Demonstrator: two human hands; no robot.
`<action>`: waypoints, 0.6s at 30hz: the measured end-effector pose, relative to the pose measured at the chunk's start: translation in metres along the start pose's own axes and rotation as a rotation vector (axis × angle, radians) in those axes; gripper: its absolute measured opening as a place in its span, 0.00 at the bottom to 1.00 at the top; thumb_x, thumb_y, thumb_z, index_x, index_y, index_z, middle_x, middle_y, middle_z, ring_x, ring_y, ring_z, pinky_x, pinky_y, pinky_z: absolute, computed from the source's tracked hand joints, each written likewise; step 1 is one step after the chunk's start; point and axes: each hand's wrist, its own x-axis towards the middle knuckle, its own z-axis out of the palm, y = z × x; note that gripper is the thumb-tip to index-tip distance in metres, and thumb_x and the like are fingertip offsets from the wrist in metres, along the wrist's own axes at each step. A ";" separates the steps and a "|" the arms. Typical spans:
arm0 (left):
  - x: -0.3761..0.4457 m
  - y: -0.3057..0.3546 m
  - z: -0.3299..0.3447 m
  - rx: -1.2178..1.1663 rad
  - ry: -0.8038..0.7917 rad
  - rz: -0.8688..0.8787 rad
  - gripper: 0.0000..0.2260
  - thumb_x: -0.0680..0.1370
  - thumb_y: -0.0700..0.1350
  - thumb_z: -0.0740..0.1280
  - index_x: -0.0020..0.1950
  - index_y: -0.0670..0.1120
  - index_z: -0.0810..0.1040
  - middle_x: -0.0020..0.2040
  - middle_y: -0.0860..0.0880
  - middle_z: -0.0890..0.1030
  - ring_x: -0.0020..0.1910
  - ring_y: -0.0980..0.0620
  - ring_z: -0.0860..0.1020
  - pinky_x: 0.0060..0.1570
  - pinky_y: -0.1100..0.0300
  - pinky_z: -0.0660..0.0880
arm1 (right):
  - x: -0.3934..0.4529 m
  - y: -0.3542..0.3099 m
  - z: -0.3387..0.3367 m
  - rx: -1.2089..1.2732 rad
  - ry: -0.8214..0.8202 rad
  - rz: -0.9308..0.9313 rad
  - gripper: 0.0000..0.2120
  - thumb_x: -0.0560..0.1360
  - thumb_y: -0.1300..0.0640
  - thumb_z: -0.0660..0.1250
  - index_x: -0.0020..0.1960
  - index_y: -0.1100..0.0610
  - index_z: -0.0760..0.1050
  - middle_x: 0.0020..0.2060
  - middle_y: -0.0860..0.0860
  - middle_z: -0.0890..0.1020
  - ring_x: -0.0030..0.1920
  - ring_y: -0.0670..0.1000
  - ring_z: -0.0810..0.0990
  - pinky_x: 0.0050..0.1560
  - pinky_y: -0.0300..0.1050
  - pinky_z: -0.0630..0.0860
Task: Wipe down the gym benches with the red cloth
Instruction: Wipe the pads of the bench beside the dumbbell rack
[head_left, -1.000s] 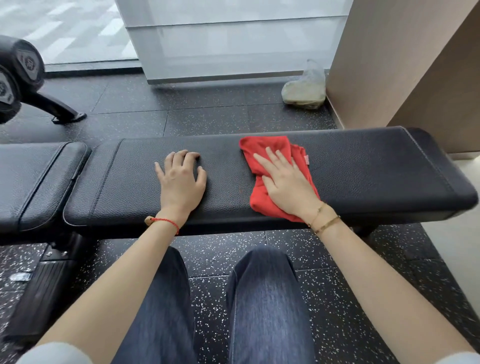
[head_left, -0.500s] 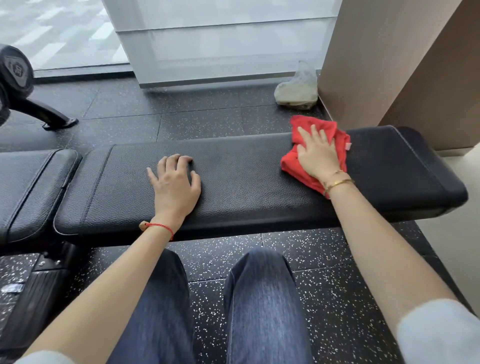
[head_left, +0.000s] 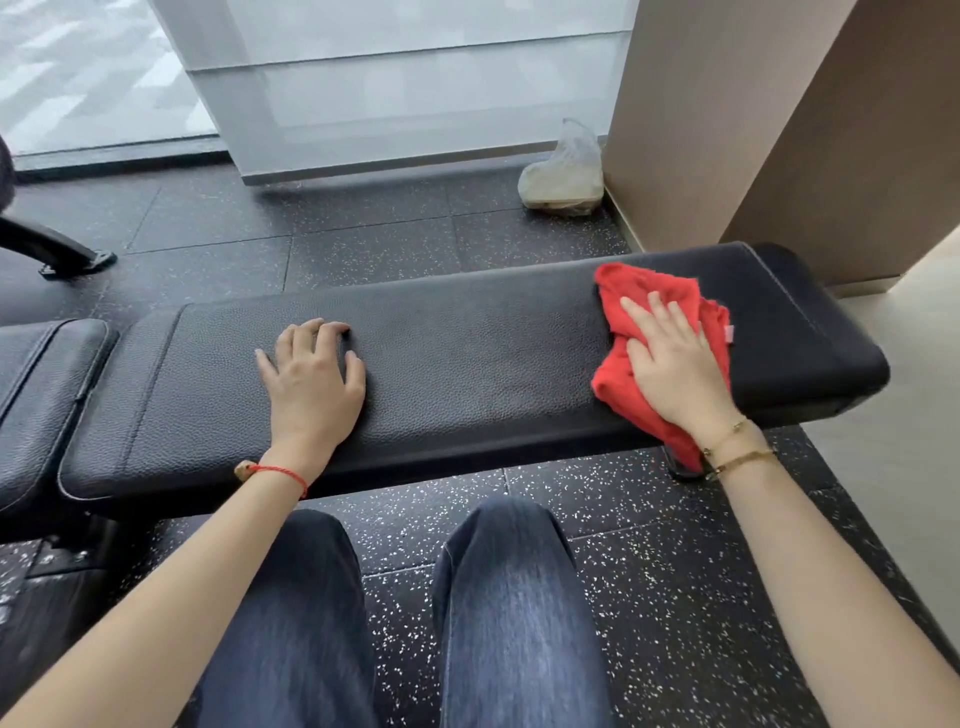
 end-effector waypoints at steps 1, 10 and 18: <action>0.000 0.000 0.001 0.008 0.003 0.000 0.16 0.79 0.46 0.63 0.66 0.46 0.73 0.68 0.43 0.73 0.71 0.39 0.65 0.72 0.34 0.56 | 0.005 0.012 -0.005 -0.006 0.021 0.051 0.24 0.81 0.54 0.54 0.77 0.47 0.57 0.78 0.54 0.55 0.78 0.56 0.53 0.77 0.54 0.47; 0.001 0.003 0.002 0.028 0.002 -0.003 0.16 0.78 0.46 0.62 0.65 0.46 0.73 0.67 0.43 0.73 0.71 0.40 0.66 0.71 0.32 0.56 | 0.073 0.002 -0.002 -0.077 0.006 0.166 0.25 0.81 0.50 0.51 0.78 0.47 0.54 0.78 0.55 0.52 0.78 0.59 0.51 0.77 0.58 0.44; 0.002 0.004 0.000 -0.004 -0.003 -0.014 0.16 0.78 0.47 0.61 0.65 0.47 0.73 0.67 0.44 0.73 0.71 0.41 0.65 0.72 0.32 0.55 | 0.084 -0.113 0.039 -0.041 -0.085 -0.098 0.26 0.80 0.50 0.52 0.77 0.45 0.56 0.78 0.52 0.55 0.78 0.56 0.52 0.77 0.57 0.45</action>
